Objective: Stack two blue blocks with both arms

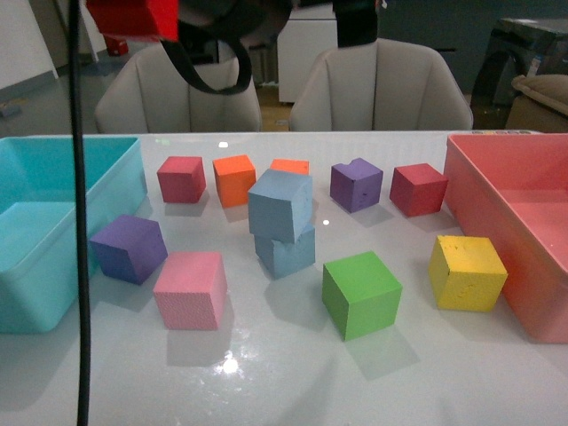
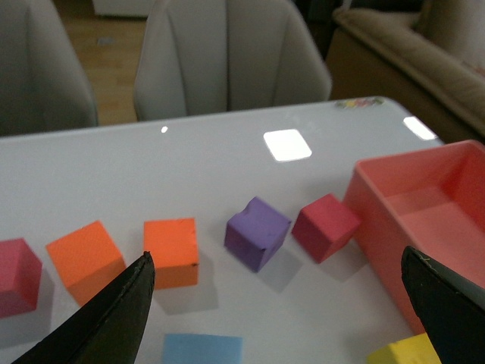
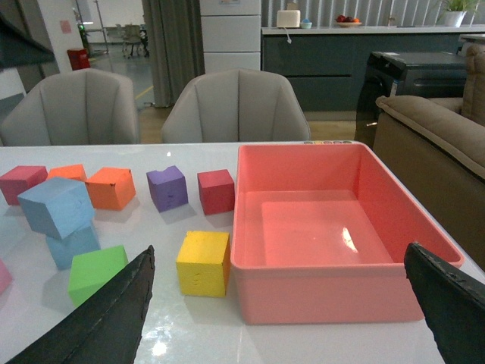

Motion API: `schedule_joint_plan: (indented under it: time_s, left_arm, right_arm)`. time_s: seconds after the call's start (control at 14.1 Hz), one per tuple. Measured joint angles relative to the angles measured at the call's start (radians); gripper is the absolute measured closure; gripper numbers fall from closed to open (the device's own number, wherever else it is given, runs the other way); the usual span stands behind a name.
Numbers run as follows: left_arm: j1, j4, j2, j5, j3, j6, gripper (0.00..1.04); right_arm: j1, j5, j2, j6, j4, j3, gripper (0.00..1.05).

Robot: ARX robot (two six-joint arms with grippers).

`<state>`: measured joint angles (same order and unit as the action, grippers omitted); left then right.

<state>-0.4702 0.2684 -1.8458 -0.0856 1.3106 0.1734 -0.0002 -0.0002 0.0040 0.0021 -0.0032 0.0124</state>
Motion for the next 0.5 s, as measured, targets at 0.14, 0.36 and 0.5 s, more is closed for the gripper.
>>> schedule_joint_plan:
  time_s: [0.14, 0.36, 0.5]
  left_arm:
    - [-0.014, 0.063, 0.158, 0.014, -0.141, -0.021, 0.07]
    - [0.024, 0.315, 0.396, -0.265, -0.434, -0.114, 0.28]
    - [0.126, 0.370, 0.612, -0.286, -0.668, -0.146, 0.50]
  right_arm:
    - [0.000, 0.000, 0.000, 0.000, 0.000, 0.000, 0.06]
    - [0.000, 0.000, 0.000, 0.000, 0.000, 0.000, 0.06]
    - [0.000, 0.000, 0.000, 0.000, 0.000, 0.000, 0.06]
